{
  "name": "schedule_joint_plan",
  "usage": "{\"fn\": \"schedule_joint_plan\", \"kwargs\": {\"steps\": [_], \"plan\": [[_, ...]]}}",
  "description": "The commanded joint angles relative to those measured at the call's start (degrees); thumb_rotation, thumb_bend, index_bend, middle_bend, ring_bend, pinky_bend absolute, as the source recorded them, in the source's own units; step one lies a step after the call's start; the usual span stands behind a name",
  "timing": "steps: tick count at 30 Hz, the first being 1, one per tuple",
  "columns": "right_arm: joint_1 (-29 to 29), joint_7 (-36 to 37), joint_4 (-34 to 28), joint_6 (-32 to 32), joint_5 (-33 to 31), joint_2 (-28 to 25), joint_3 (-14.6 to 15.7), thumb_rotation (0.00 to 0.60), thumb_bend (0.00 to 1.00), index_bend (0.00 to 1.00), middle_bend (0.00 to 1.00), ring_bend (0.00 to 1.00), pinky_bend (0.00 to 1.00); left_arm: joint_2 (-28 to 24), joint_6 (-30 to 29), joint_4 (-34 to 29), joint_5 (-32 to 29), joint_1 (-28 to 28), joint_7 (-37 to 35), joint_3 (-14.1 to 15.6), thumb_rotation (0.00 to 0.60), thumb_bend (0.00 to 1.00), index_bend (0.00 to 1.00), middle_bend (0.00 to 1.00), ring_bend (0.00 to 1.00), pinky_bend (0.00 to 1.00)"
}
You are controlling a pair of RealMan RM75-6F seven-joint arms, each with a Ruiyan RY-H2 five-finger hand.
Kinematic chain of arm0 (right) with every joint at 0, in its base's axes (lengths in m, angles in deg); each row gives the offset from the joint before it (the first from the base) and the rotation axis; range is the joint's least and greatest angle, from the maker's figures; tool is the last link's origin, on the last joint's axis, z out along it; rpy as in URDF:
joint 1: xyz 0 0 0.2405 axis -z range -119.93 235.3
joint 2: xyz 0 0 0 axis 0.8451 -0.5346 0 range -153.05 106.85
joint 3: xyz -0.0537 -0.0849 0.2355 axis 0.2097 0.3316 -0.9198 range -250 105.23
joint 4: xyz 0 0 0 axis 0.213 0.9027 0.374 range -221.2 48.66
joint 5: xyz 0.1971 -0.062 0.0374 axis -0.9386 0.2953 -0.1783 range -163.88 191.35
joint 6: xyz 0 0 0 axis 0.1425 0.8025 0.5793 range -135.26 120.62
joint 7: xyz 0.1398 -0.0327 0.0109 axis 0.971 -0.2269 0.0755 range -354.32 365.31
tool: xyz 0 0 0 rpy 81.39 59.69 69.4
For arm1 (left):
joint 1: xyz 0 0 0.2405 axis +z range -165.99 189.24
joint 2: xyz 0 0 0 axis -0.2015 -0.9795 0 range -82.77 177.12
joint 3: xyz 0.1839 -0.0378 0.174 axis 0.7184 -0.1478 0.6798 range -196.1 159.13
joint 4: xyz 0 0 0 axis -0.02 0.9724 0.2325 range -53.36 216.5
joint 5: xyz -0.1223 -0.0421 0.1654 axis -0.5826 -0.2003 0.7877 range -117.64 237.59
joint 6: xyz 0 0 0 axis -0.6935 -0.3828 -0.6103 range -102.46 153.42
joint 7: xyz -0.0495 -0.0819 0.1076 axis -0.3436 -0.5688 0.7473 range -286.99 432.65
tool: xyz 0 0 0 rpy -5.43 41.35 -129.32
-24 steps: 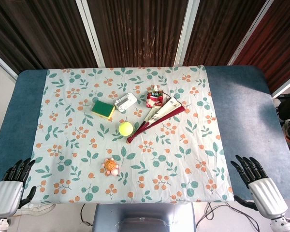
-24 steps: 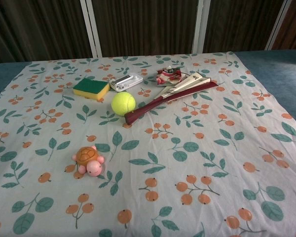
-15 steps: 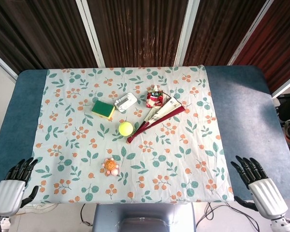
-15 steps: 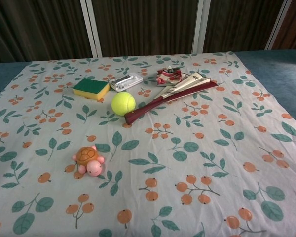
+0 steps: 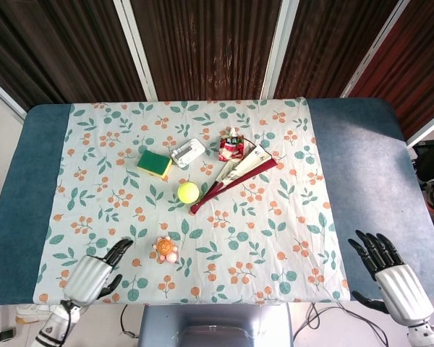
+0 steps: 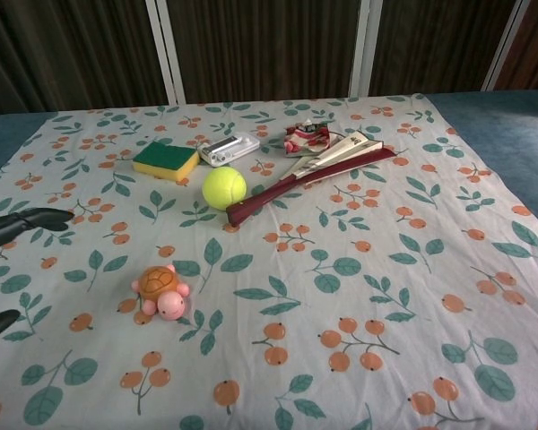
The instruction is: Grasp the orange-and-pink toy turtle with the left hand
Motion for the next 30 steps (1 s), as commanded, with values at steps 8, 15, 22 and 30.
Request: {"fn": "schedule_joint_plan", "kwargs": {"steps": [8, 15, 22, 30], "plan": [[0.43, 2.19, 0.38, 1.87, 0.04, -0.94, -0.28, 0.600, 0.08, 0.00, 0.00, 0.00, 0.00, 10.05, 10.87, 4.35, -5.00, -7.61, 8.08, -3.35, 0.600, 0.39, 0.11, 0.14, 0.92, 1.00], [0.93, 3.44, 0.74, 3.37, 0.30, -1.42, -0.43, 0.600, 0.08, 0.00, 0.00, 0.00, 0.00, 13.34, 12.60, 7.33, -8.30, -9.84, 12.39, -4.88, 0.600, 0.39, 0.12, 0.14, 0.93, 1.00], [1.11, 4.06, 0.79, 3.73, 0.17, -1.69, -0.53, 0.600, 0.08, 0.00, 0.00, 0.00, 0.00, 15.49, 12.02, 9.64, -9.43, -10.80, 12.93, -4.49, 0.600, 0.39, 0.16, 0.20, 0.94, 1.00], [1.09, 4.41, 0.74, 3.53, -0.11, -1.81, -0.67, 0.600, 0.08, 0.00, 0.00, 0.00, 0.00, 16.30, 11.96, 11.12, -10.81, -11.67, 13.31, -3.96, 0.600, 0.39, 0.32, 0.32, 0.95, 1.00]]}}
